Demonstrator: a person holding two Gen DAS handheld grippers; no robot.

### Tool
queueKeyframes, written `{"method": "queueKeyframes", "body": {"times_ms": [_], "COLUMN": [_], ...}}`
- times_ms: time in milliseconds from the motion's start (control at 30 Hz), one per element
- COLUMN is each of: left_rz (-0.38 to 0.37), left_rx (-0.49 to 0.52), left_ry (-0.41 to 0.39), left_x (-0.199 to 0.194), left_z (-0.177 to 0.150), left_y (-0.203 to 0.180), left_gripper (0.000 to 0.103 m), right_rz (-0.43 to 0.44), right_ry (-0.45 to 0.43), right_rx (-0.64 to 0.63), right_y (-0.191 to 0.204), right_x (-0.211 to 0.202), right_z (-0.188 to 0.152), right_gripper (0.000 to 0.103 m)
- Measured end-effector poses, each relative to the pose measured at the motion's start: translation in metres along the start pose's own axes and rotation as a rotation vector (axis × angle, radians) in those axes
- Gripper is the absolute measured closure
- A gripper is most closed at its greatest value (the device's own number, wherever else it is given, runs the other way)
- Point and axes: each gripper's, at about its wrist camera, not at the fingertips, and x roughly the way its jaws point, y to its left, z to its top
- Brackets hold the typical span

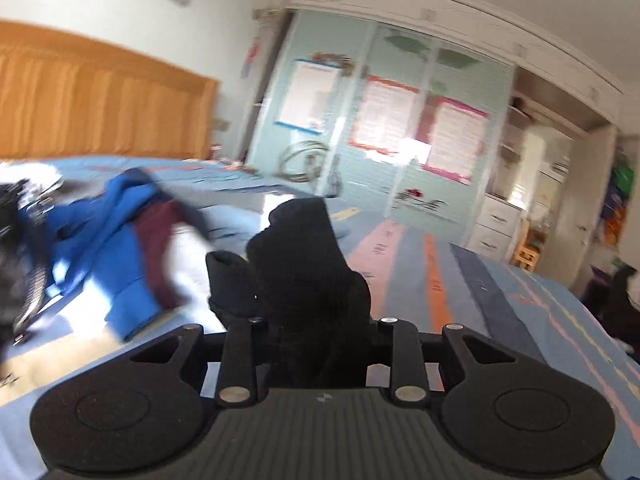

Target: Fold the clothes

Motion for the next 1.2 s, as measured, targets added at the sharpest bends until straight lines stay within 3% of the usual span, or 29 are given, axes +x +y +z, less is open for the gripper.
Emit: {"method": "queueKeyframes", "body": {"times_ms": [233,333,467,533,567,633,667,767,867,967,1067,1200], "left_rz": [-0.156,-0.196,-0.264,-0.255,-0.247,-0.286,-0.306,-0.360,-0.393,-0.302,-0.175,-0.146], "left_rx": [0.156,0.296,0.596,0.703,0.745,0.794,0.818,0.797,0.718,0.563,0.358,0.149], "left_ry": [0.098,0.134,0.286,0.358,0.331,0.293,0.274,0.244,0.207,0.195,0.207,0.268], "left_x": [0.044,0.070,0.105,0.115,0.112,0.101,0.096,0.085,0.070,0.058,0.053,0.048], "left_z": [-0.006,-0.033,-0.108,-0.144,-0.154,-0.160,-0.163,-0.156,-0.141,-0.116,-0.094,-0.074], "left_y": [-0.123,-0.175,-0.234,-0.249,-0.251,-0.253,-0.254,-0.263,-0.263,-0.245,-0.198,-0.144], "left_gripper": [0.072,0.072,0.070,0.066,0.062,0.040,0.038,0.023,0.020,0.020,0.020,0.018], "right_rz": [0.090,0.136,0.187,0.197,0.201,0.212,0.221,0.247,0.278,0.294,0.243,0.117], "right_ry": [-0.064,-0.077,-0.069,-0.065,-0.065,-0.069,-0.073,-0.084,-0.103,-0.142,-0.162,-0.134], "right_rx": [0.060,0.077,0.082,0.077,0.078,0.085,0.089,0.108,0.141,0.169,0.167,0.137], "right_y": [-0.027,-0.035,-0.037,-0.037,-0.037,-0.038,-0.038,-0.041,-0.046,-0.052,-0.055,-0.049], "right_x": [-0.032,-0.041,-0.047,-0.049,-0.050,-0.052,-0.053,-0.055,-0.058,-0.066,-0.068,-0.047], "right_z": [0.011,0.016,0.019,0.020,0.020,0.021,0.022,0.024,0.025,0.030,0.034,0.044], "right_gripper": [0.071,0.071,0.071,0.071,0.071,0.071,0.071,0.070,0.069,0.067,0.064,0.063]}}
